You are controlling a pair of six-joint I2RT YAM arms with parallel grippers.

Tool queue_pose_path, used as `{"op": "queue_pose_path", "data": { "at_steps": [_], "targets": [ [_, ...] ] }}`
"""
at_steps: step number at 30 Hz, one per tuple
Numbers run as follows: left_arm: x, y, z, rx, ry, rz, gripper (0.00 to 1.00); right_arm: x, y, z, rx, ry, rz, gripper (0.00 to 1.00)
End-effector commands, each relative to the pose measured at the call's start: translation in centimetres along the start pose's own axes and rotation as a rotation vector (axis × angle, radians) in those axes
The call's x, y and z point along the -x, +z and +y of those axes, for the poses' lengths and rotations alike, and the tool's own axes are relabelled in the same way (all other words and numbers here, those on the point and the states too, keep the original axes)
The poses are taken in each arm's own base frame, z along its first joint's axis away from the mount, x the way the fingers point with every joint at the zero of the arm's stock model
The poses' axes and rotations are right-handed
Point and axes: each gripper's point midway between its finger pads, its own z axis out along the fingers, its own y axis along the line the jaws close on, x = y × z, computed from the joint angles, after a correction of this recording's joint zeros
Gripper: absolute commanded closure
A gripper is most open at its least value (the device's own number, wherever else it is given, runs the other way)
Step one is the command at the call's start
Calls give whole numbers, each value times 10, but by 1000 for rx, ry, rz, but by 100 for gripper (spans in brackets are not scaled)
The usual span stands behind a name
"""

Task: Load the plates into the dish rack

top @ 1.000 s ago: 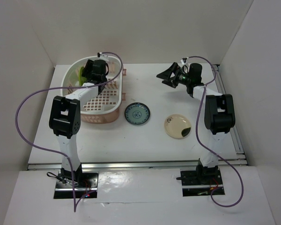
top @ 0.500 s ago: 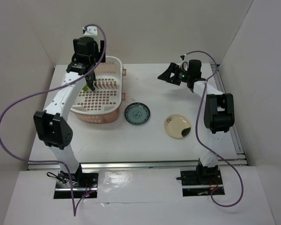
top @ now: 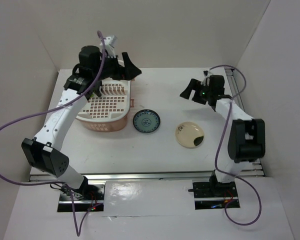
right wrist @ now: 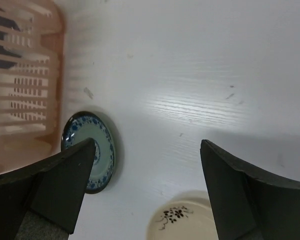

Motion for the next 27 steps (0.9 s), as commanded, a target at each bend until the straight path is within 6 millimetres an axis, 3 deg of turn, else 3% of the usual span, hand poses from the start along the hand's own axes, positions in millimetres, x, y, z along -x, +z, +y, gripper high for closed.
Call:
{"op": "queue_pose_path", "data": {
  "at_steps": [1, 2, 3, 6, 8, 10, 11, 13, 14, 16, 17, 19, 22, 26, 27],
  "targets": [
    [-20, 0, -64, -213, -21, 63, 0, 20, -62, -20, -153, -32, -167, 7],
    [-30, 3, -80, -250, -13, 83, 0, 19, -75, -30, -198, -23, -196, 6],
    [-38, 6, -87, -270, -14, 104, 0, 12, -89, -26, -200, -30, -216, 6],
    [-54, 6, -117, -359, -33, 155, 0, 6, -110, -32, -250, -16, -238, 6],
    [-64, 12, -127, -385, -51, 184, 0, -16, -115, -45, -297, 52, -175, 6],
    [-71, 14, -136, -408, -71, 206, 0, -27, -123, -42, -284, 118, -168, 6],
    [-74, 13, -142, -424, -79, 218, 0, -44, -123, -46, -292, 150, -148, 6],
    [-76, 12, -152, -459, -116, 234, 0, -51, -133, -42, -294, 205, -183, 6],
    [-80, 17, -152, -471, -134, 245, 0, -71, -134, -50, -326, 241, -156, 6],
    [-84, 16, -158, -509, -188, 274, 0, -77, -145, -56, -350, 285, -183, 6],
    [-92, 17, -157, -515, -210, 295, 0, -92, -146, -60, -363, 299, -155, 8],
    [-92, 16, -163, -538, -219, 293, 0, -103, -150, -63, -377, 340, -146, 9],
    [-102, 19, -155, -492, -241, 321, 0, -113, -160, -70, -434, 352, -160, 10],
    [-100, 16, -147, -434, -217, 294, 0, -127, -168, -81, -500, 380, -147, 13],
    [-103, 16, -146, -427, -223, 307, 0, -138, -166, -83, -501, 390, -122, 13]
  ]
}}
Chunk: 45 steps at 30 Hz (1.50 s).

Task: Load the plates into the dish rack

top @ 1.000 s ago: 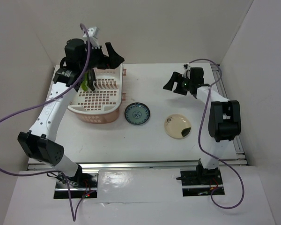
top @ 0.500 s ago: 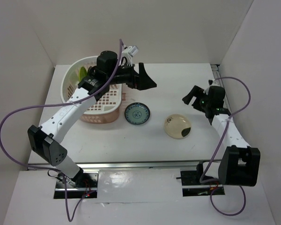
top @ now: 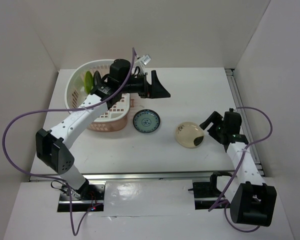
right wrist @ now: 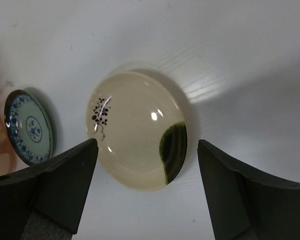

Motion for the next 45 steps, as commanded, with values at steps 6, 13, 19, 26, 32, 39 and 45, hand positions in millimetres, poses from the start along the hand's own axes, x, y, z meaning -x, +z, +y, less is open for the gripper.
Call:
{"op": "queue_pose_path", "data": {
  "at_steps": [6, 13, 19, 26, 32, 39, 45],
  "targets": [
    [-4, -5, -2, 6, -1, -10, 0, -41, 2, -27, -18, 56, 29, 14],
    [-7, -7, -7, -20, 23, 1, 0, -52, 2, -26, 42, 62, 14, 18],
    [-10, -7, -8, -36, 15, 11, 0, -65, 16, -29, 59, 86, 54, 25],
    [-12, -6, -5, -32, 19, 16, 0, -73, 28, -40, 31, 88, 81, 38],
    [-12, -6, -4, -32, 40, 16, 0, -75, 32, -55, -5, 121, 85, 62],
    [-14, 0, -1, -46, 30, 28, 0, -70, 35, -57, -5, 141, 62, 72],
    [-17, 2, 1, -49, 24, 39, 0, -72, 40, -53, 23, 141, 81, 71]
  ]
}}
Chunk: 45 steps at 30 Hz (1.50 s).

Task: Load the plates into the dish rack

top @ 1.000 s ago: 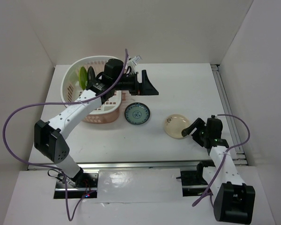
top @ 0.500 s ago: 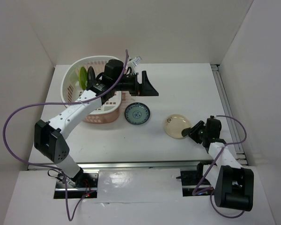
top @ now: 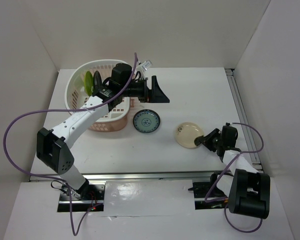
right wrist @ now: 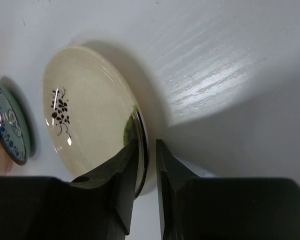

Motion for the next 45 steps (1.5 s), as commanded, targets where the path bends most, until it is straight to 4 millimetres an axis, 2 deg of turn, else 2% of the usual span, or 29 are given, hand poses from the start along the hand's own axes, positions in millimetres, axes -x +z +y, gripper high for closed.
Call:
{"op": "queue_pose_path", "data": {
  "at_steps": [1, 2, 7, 10, 11, 13, 14, 17, 20, 24, 25, 28, 30, 31, 33, 35, 36, 39, 41, 43, 45],
  "targets": [
    [5, -1, -13, -55, 57, -16, 0, -8, 4, -10, -20, 7, 21, 71],
    [5, -1, -13, -55, 57, -16, 0, -1, 5, -4, -3, 9, -1, 71],
    [4, 4, -7, -51, 51, -10, 0, -3, 9, -3, 4, 14, 25, 71],
    [4, 4, -7, -51, 51, -10, 0, -4, 11, -5, -5, 8, 37, 78],
    [4, 4, -7, -51, 51, -10, 0, -4, 11, -5, -5, 8, 37, 87],
    [5, 3, -9, -50, 50, -9, 0, -3, 12, -6, -13, 17, 31, 93],
    [5, 3, -8, -50, 59, -10, 0, 1, 13, -6, -21, 17, 24, 100],
    [4, 6, -5, -46, 53, -4, 0, 5, 16, -5, -32, 18, 23, 100],
    [3, 9, -1, -41, 46, 3, 0, 20, 16, 7, -9, 32, -6, 100],
    [5, 14, 16, 24, 60, -11, 0, 68, 3, 53, 96, 40, -127, 100],
    [2, 17, 24, 43, 55, -2, 0, 87, -3, 70, 130, 25, -165, 100],
    [9, 25, 30, 58, 60, -4, 0, 112, -15, 106, 233, 7, -205, 100],
    [7, 34, 38, 58, 38, 14, 0, 115, -20, 126, 293, -15, -212, 100],
    [12, 36, 37, 54, 44, 8, 0, 123, -25, 137, 324, -29, -230, 100],
    [13, 42, 41, 56, 40, 12, 0, 117, -25, 151, 370, -73, -196, 100],
    [16, 47, 47, 65, 38, 9, 0, 121, -30, 169, 431, -141, -202, 100],
    [13, 49, 51, 74, 27, 21, 0, 111, -30, 176, 466, -195, -164, 100],
    [14, 58, 59, 78, 21, 27, 0, 103, -38, 197, 562, -280, -132, 100],
    [20, 59, 56, 71, 31, 17, 0, 96, -48, 210, 644, -335, -126, 100],
    [12, 65, 68, 87, 8, 41, 0, 96, -56, 217, 679, -356, -135, 100],
    [12, 67, 70, 91, 3, 47, 0, 94, -57, 217, 687, -359, -128, 100]
  ]
}}
